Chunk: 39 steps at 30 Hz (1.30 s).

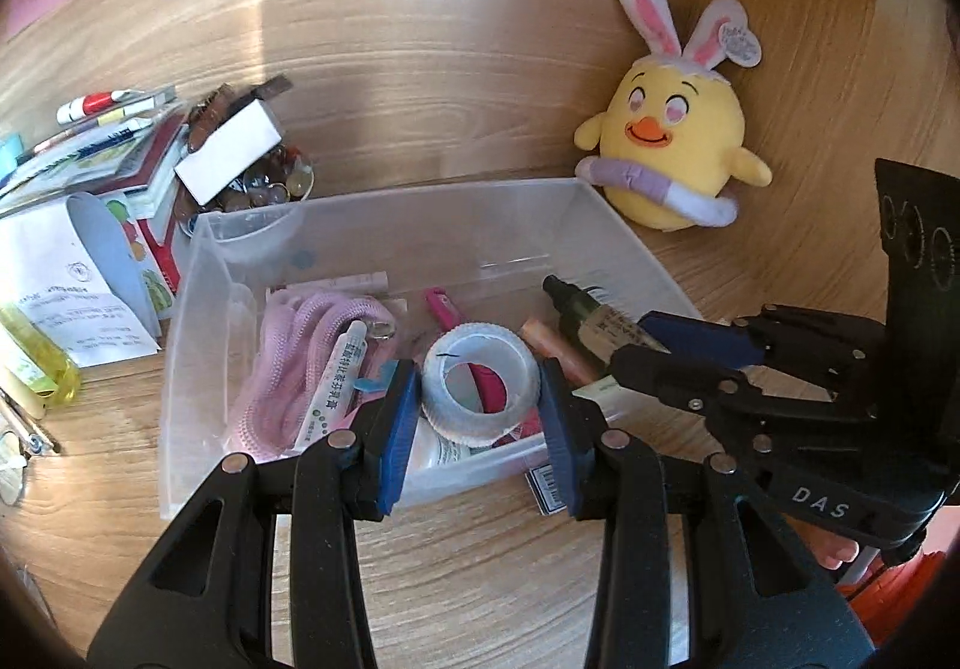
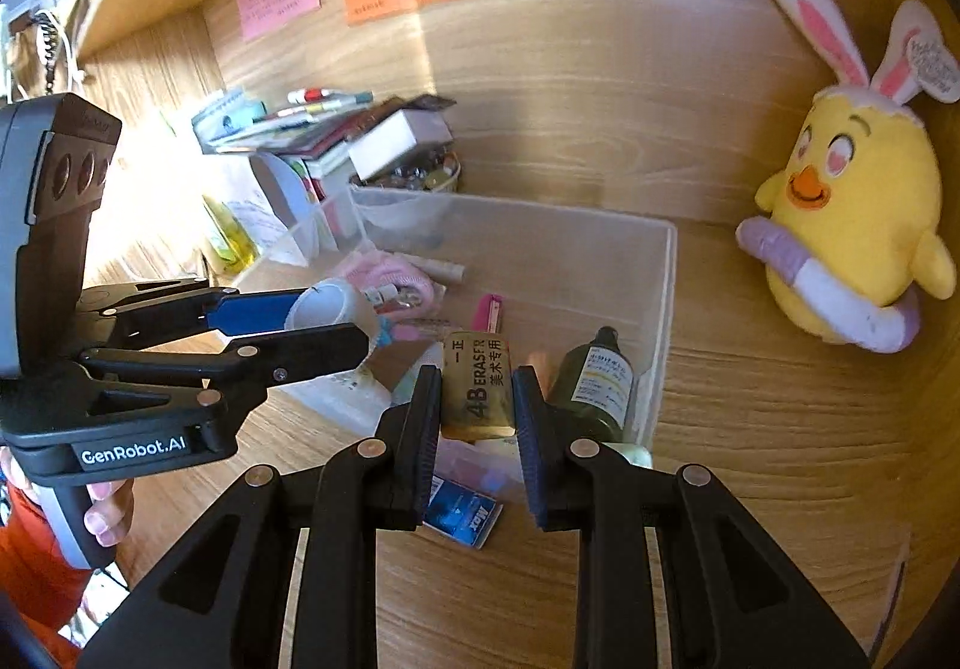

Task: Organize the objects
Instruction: 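Release the eraser into the box with the right gripper while the left releases the tape roll, then grasp the blue Max staple box with the right gripper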

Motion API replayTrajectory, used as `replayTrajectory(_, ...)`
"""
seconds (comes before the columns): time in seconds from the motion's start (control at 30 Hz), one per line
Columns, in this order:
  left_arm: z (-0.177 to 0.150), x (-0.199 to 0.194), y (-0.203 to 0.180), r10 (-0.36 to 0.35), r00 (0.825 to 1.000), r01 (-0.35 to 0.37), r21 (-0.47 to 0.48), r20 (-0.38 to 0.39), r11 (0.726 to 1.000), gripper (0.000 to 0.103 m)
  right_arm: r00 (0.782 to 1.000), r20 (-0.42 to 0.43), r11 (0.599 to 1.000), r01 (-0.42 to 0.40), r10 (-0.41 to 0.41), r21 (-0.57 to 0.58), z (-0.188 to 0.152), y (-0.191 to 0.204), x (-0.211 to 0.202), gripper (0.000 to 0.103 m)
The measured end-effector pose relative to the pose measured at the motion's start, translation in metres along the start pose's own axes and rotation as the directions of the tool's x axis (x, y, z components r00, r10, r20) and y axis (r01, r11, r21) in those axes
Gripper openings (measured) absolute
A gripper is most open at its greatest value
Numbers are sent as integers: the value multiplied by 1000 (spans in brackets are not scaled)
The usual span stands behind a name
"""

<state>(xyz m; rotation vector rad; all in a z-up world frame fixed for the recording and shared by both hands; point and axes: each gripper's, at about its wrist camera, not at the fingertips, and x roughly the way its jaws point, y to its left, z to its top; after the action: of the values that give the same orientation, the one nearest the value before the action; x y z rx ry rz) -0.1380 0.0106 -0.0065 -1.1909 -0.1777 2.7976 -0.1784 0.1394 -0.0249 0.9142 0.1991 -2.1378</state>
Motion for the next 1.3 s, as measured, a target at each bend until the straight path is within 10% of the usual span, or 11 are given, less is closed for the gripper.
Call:
replayTrajectory(0.47, -6, -16, -2, 10, 1000, -11, 24, 28, 1000, 42, 1000, 3, 998, -13, 13, -66, -11, 11, -17, 34)
replayTrajectory(0.7, -23, -52, 0, 42, 992, -46, 34, 117, 998, 71, 999, -13, 995, -42, 41, -90, -31, 23, -34, 44)
replayTrajectory(1.07, -64, -50, 22, 55, 997, -56, 12, 46, 998, 72, 973, -219, 997, 79, -72, 22, -55, 17, 35, 62)
replayTrajectory(1.3, -81, -45, 30, 35, 999, -35, 1, 17, 999, 72, 965, -207, 986, 164, -161, -2, -52, 31, 53, 62)
